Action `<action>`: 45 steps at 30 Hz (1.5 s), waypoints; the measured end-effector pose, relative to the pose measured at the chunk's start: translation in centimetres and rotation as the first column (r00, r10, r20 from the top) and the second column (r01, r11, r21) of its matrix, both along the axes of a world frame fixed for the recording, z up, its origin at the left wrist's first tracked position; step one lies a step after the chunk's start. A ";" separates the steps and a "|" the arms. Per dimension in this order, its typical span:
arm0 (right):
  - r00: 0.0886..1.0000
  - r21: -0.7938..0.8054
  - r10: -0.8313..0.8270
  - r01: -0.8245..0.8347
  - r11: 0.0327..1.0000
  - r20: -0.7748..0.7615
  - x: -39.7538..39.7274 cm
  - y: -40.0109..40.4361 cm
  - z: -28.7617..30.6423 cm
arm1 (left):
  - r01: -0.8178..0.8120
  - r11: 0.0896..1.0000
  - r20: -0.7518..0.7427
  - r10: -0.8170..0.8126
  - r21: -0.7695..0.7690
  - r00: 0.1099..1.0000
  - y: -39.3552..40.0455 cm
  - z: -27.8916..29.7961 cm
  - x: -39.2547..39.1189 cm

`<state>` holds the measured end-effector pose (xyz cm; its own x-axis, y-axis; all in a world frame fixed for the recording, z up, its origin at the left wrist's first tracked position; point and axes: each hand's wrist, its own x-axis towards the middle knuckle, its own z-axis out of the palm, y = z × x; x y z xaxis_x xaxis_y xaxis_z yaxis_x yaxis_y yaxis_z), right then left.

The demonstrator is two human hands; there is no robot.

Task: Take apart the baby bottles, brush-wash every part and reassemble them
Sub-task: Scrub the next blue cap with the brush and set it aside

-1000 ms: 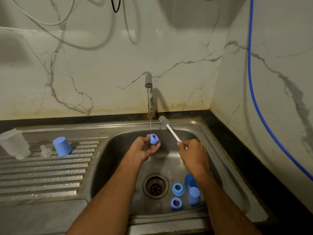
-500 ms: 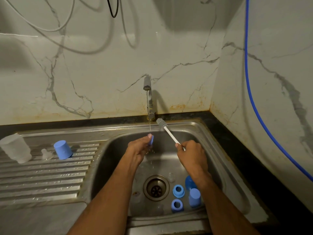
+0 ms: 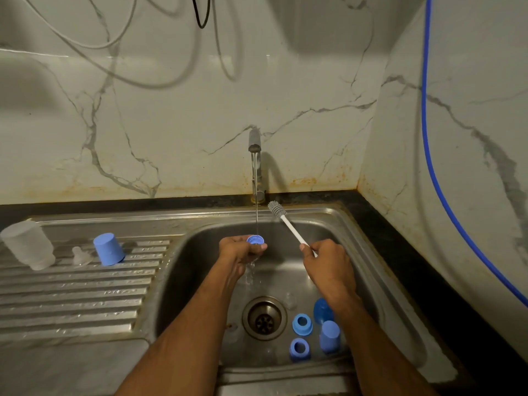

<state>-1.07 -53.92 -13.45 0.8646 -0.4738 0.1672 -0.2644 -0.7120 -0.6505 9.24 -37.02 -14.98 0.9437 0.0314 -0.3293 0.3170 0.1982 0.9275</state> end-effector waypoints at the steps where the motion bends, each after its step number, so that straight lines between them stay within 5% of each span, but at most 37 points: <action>1: 1.000 0.001 0.000 0.000 1.000 0.002 0.0 0.1 0.0 | 0.009 1.000 0.002 -0.009 -0.012 1.000 -0.1 0.1 0.0; 16: 1.000 -0.003 -0.003 0.003 1.000 0.000 -0.2 0.0 -0.1 | 0.015 1.000 0.011 -0.015 0.005 1.000 -0.3 0.0 -0.3; 27: 1.000 -0.032 -0.001 0.001 0.999 0.000 -0.1 0.2 0.4 | -0.213 0.973 0.036 0.217 -0.088 0.976 -0.5 -0.1 1.5; 34: 1.000 -0.043 -0.005 0.004 0.999 -0.031 -0.2 0.3 0.2 | -0.041 0.999 0.043 0.041 -0.002 0.998 -2.0 -0.2 0.2; 45: 0.984 -0.096 0.047 -0.064 0.993 -0.171 -2.0 -0.3 -0.6 | -0.106 0.949 0.100 0.079 0.298 0.992 -1.3 -0.4 -0.5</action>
